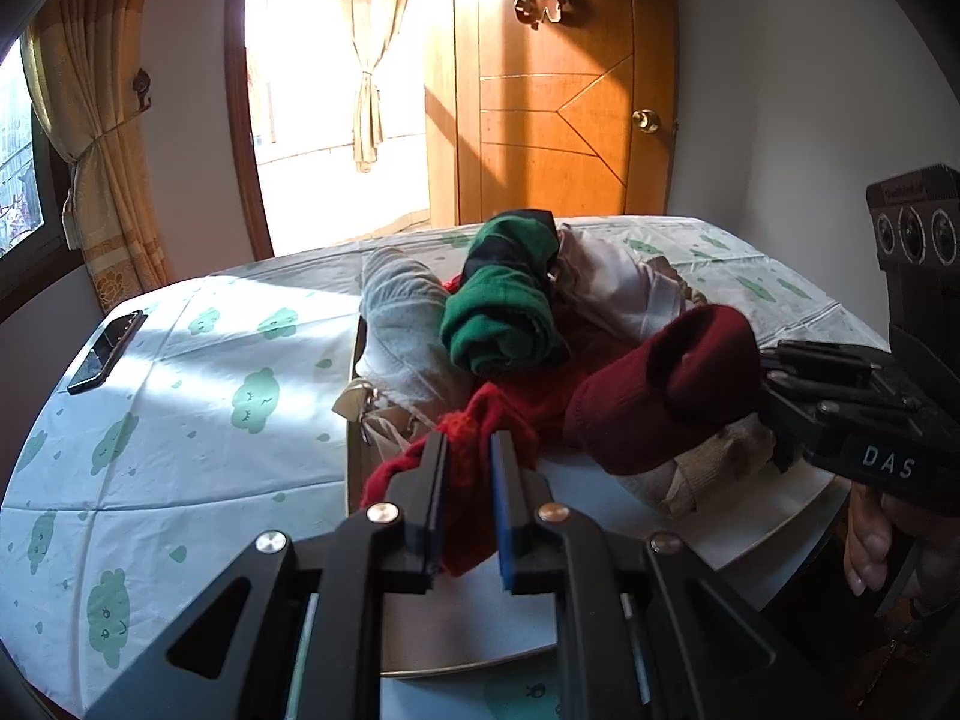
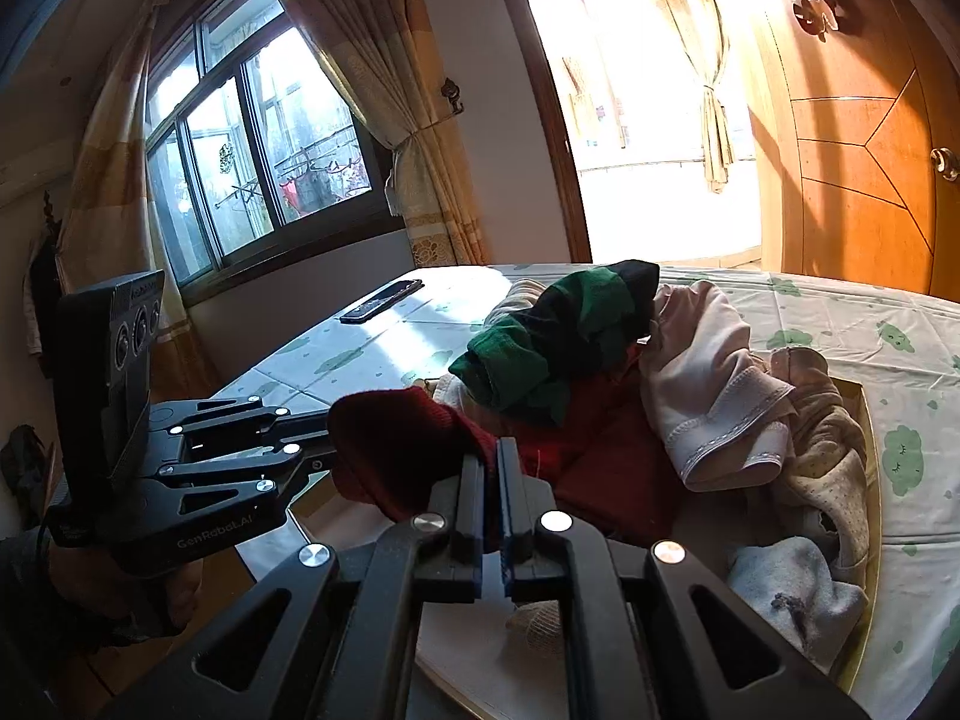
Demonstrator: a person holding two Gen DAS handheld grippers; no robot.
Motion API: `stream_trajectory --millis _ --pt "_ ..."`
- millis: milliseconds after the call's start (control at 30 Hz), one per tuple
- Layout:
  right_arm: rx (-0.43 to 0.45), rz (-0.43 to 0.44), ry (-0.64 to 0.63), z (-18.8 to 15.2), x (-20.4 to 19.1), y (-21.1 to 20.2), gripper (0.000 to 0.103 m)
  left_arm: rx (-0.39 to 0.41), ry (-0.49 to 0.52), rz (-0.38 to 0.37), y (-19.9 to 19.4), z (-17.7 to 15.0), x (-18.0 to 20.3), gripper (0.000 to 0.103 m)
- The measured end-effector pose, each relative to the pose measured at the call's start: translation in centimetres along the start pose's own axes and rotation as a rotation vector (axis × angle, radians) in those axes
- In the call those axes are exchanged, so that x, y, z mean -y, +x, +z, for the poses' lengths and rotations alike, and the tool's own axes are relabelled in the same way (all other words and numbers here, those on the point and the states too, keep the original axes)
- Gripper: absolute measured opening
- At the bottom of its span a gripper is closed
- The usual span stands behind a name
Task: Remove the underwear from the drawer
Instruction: 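Carry both red items over the tray and lower them onto the garments, then open both tools and pull them back from the tray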
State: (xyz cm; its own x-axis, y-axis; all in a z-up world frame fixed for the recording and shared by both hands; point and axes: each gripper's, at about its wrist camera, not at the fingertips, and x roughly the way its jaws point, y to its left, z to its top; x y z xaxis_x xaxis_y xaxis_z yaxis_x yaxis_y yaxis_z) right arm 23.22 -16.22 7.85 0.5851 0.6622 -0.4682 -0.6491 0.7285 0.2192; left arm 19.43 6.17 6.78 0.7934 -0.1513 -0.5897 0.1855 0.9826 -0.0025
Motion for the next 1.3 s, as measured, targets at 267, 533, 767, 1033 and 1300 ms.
stream_trajectory --millis 267,533,767,1033,1300 --pt "-0.038 -0.029 -0.008 -1.2 0.0 1.6 0.005 -0.031 -0.002 0.001 1.1 -0.7 0.0 0.012" --pt "-0.078 -0.046 0.018 -2.3 0.8 2.0 0.006 -0.038 -0.009 0.010 1.2 -1.1 -0.1 0.026" --pt "-0.059 -0.050 0.057 -2.7 1.3 0.4 0.067 0.007 -0.016 0.036 -0.8 -1.2 -0.1 0.064" --pt "-0.008 -0.052 0.100 -3.8 1.5 -5.0 0.069 0.070 -0.033 0.012 -5.2 -2.7 0.8 0.073" --pt "0.060 -0.078 0.107 -6.0 -0.5 -11.5 0.075 0.141 -0.052 -0.015 -9.4 -5.3 3.4 0.090"
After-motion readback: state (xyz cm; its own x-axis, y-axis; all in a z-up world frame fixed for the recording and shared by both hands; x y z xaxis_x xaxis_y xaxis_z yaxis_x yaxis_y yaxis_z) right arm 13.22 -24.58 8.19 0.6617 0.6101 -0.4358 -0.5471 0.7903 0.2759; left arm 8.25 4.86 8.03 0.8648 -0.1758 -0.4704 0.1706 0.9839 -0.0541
